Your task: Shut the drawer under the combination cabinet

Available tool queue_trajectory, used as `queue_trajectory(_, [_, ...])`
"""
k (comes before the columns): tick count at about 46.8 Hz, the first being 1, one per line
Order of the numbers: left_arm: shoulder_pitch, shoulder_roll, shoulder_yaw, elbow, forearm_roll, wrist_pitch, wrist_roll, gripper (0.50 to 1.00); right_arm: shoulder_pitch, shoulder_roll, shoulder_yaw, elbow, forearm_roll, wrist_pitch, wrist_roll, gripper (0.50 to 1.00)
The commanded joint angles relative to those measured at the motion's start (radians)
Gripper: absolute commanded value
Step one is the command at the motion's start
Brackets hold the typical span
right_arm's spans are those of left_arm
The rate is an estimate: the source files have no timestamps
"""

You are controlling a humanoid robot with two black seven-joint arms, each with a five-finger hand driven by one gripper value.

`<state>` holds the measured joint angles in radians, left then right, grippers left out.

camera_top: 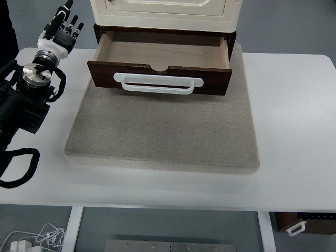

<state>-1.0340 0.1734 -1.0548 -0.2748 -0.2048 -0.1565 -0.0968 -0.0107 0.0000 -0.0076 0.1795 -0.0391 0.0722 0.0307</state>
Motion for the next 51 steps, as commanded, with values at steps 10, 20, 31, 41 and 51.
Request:
queue_trajectory(10, [0.002,0.000,-0.001,0.002,-0.001,0.000,0.000,0.996,0.000,0.000,0.000,0.000,-0.001,0.000,0.000,0.952])
queue_trajectory(20, [-0.005,0.012,-0.001,0.006,-0.002,0.000,0.000,0.996,0.000,0.000,0.000,0.000,-0.001,0.000,0.000,0.952])
queue_trajectory(31, [-0.012,0.029,-0.001,0.006,-0.002,0.000,0.002,0.996,0.000,0.000,0.000,0.000,-0.001,0.000,0.000,0.952])
queue_trajectory(41, [-0.015,0.035,0.018,0.003,0.007,-0.035,0.006,0.999,0.000,0.000,0.000,0.000,0.001,0.000,0.000,0.952])
queue_trajectory(51, [-0.040,0.044,0.022,0.002,0.010,-0.037,0.005,0.996,0.000,0.000,0.000,0.000,-0.001,0.000,0.000,0.952])
